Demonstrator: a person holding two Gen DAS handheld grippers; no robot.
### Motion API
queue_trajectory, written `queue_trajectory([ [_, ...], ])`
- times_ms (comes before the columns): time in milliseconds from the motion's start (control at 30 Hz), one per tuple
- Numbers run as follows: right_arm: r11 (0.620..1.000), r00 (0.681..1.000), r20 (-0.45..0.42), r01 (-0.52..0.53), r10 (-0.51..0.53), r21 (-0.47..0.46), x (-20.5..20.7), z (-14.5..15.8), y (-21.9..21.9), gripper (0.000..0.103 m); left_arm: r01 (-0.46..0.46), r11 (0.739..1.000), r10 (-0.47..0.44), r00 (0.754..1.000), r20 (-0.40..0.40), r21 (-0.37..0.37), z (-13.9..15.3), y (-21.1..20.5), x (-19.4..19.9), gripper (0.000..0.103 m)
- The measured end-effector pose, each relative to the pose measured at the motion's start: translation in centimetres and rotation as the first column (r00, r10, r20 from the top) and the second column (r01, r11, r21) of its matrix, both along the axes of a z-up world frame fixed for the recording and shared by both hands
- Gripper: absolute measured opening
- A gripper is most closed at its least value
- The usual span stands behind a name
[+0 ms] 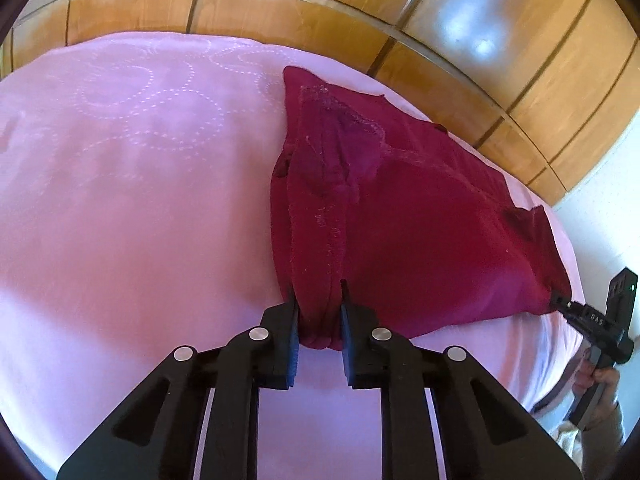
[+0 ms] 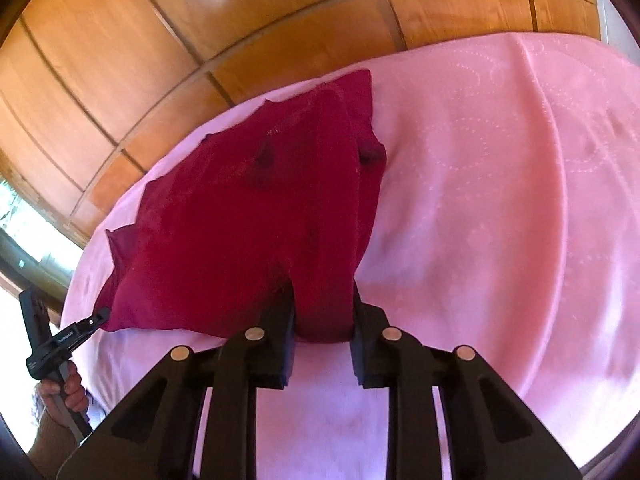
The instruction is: Fold small clothes
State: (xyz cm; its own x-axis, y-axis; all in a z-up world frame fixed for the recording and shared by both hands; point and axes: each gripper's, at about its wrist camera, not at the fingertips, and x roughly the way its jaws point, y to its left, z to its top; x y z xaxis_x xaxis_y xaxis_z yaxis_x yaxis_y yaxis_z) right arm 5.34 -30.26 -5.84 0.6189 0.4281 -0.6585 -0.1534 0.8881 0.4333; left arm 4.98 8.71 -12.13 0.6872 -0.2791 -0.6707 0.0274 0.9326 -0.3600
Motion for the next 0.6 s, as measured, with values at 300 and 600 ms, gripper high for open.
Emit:
queue_trajectory([
  [300,0.997,0.993,-0.105,-0.06,0.055,-0.045,-5.2,-2.3,-1.0,0.021,0.017,0.996,-0.014,0.999,-0.041,0.087,-0.3,-1.8,-7.9,0.02],
  [600,0.975,1.0,0.029,0.007,-0.001,-0.222,-3.6,1.5,1.6,0.066,-0.13,0.936,0.099,0.989,0.109,0.327,3.4,-3.7,-6.0,0.067],
])
